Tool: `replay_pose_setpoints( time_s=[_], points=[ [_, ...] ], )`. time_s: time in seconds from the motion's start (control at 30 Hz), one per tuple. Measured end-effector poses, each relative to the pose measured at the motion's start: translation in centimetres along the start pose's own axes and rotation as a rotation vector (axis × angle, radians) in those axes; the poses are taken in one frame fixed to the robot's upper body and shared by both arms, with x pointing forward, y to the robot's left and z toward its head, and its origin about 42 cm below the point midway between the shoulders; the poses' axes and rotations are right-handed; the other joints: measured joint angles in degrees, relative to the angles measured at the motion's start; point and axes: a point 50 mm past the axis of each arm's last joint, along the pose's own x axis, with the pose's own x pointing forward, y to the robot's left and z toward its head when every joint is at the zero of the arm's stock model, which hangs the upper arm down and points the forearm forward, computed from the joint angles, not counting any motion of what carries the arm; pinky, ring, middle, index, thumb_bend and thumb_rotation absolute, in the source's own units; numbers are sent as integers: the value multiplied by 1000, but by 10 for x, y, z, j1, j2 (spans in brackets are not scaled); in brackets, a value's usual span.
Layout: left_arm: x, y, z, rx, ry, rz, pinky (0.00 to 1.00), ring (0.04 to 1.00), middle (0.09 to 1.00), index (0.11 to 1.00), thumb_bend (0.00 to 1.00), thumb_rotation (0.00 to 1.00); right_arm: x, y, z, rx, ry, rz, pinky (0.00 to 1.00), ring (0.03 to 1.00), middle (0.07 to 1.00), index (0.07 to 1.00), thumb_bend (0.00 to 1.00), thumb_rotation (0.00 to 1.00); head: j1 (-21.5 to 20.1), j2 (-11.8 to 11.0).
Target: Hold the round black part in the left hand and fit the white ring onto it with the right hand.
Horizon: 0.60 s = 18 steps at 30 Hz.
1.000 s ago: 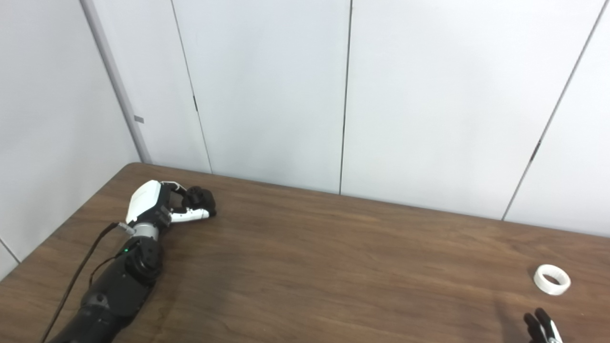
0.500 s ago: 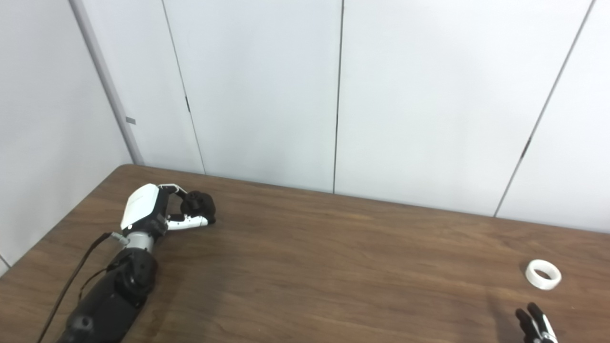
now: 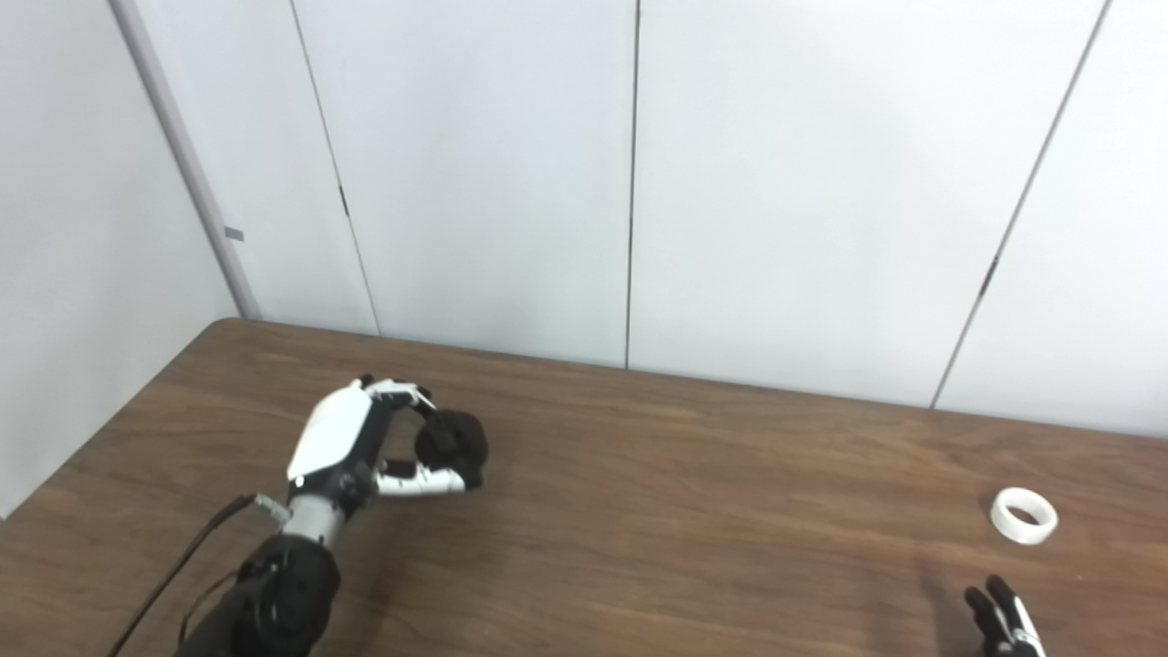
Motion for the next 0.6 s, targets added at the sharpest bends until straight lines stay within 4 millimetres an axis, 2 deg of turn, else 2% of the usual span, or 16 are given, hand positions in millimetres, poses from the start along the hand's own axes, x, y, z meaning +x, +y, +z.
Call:
replay_pose_setpoints(
  time_s=[0.13, 0.3, 0.43, 0.6],
  points=[
    [-15, -6, 25, 1, -84, -31, 1000, 905, 802, 485, 524, 55, 0, 2, 2, -3, 6, -7, 1000, 963, 922, 952, 461, 1000, -13, 5],
    [-36, -16, 48, -23, -177, -95, 1000, 919, 807, 484, 524, 55, 0, 6, 3, -7, 6, -13, 1000, 962, 923, 952, 482, 1000, -44, 18],
    [-51, -18, 60, -12, -247, -128, 1000, 932, 811, 483, 524, 55, 0, 9, 3, -12, 9, -17, 1000, 952, 915, 942, 497, 1000, -59, 21],
    [-80, -31, 65, -15, -298, -208, 1000, 931, 811, 483, 524, 54, 1, 13, 4, -26, 9, -19, 1000, 927, 895, 925, 481, 1000, -82, 32]
  ],
)
